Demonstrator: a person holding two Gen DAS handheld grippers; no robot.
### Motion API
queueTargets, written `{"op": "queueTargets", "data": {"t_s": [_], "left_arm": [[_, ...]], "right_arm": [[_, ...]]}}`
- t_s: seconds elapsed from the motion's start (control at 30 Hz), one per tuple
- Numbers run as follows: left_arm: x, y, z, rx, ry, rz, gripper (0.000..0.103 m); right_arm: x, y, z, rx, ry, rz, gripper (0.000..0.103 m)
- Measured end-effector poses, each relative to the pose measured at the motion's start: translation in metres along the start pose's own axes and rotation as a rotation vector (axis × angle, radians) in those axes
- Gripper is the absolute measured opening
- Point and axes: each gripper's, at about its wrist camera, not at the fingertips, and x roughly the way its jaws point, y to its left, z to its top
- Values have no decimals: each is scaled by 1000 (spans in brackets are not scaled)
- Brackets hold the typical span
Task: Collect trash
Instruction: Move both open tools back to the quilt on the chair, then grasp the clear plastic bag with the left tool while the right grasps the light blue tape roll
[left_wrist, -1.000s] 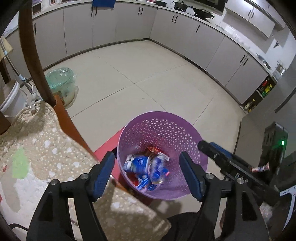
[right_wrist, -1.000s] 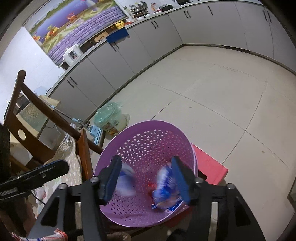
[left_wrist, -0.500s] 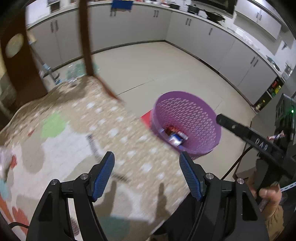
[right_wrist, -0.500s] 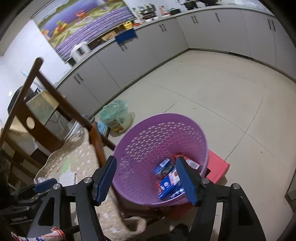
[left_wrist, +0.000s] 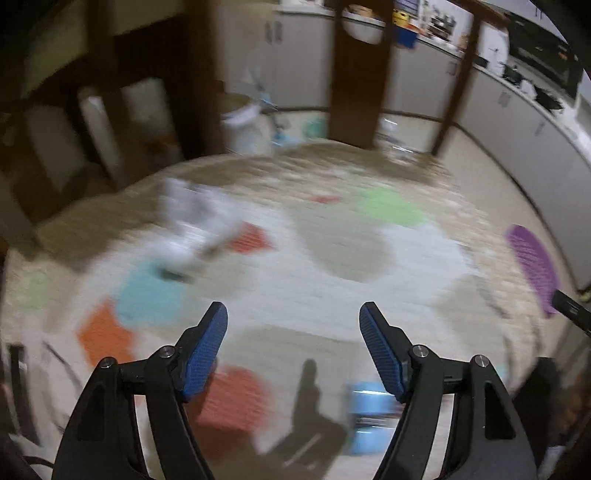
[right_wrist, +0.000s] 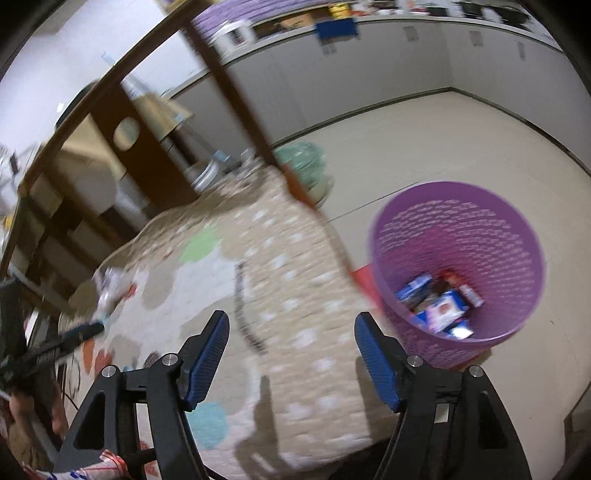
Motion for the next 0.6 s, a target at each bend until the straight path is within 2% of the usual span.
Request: {"op": "queueTargets", "data": {"t_s": [0.03,0.13,0.33,0.5,0.57,0.6], "left_arm": [[3,17,5,12,-22,41,76],[16,52,21,20,-42,82,80],[59,82,49,40,-2,36,81],[93,76,54,93,59,15,81],[101,73,52,78,89,-24,81],[103,72,50,67,102,-43,76]], "right_arm": [[3,8,-3,-15,14,9,75],[17,32,-11,-55,62,36,75],[40,64,-25,-106,142,71,75],[55,89,-37,-161,201,95,75],[62,101,-41,-184,224,118,75],[64,106,-41,-190,231,126,75]]}}
